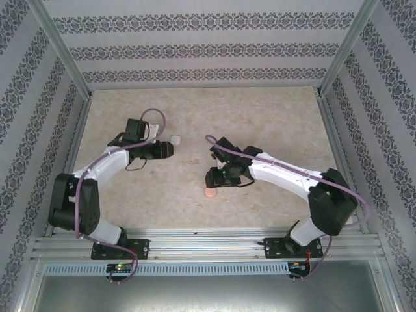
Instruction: Insert the wireless bluetooth earbuds into the charging case
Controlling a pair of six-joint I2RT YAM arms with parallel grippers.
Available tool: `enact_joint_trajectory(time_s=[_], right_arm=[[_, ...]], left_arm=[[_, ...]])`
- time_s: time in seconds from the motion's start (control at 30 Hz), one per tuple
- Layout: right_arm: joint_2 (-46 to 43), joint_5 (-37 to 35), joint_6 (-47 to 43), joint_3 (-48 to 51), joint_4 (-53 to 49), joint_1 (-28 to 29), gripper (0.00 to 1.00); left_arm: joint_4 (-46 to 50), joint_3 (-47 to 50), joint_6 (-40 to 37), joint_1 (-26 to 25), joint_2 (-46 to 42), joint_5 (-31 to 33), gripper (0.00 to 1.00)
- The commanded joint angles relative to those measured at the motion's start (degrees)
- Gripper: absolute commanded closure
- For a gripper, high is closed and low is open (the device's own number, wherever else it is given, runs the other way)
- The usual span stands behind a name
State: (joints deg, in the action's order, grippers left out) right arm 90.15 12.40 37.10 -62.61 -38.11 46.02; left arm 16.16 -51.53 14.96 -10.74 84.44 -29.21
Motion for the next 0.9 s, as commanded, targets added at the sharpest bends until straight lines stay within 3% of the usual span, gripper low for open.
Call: enact_joint_trajectory(time_s=[0.0,0.3,0.4,0.7,0.87], right_arm=[[2.81,-2.55,-2.55,-3.66,-2.92,2.08,0.49],[11.27,-8.4,-12.13,-13.68,-13.07,2.85,0.43],[12.95,-11.04,-12.19,-15.09,-15.83,1.84,0.42],[1.63,-5.03,-3.57,-0.01,-9.51,-7.75,0.42],[-5.35,-1.12,-2.55,7.27,-7.57,-14.64,0.42]], left_arm=[[-1.39,4.56,4.18,-3.89,-4.41,2.47,0.48],[-0.51,10.89,7.36,-7.95,-9.95,3.9,0.47],[-2.58,11.54,8.44,-12.12,-8.47,5.3,0.47],[-5.4,8.65,15.59,-31.68,-3.59,18.35,0.44],[-3.19,3.59,16.22,-37.69,1.1,22.97,0.39]])
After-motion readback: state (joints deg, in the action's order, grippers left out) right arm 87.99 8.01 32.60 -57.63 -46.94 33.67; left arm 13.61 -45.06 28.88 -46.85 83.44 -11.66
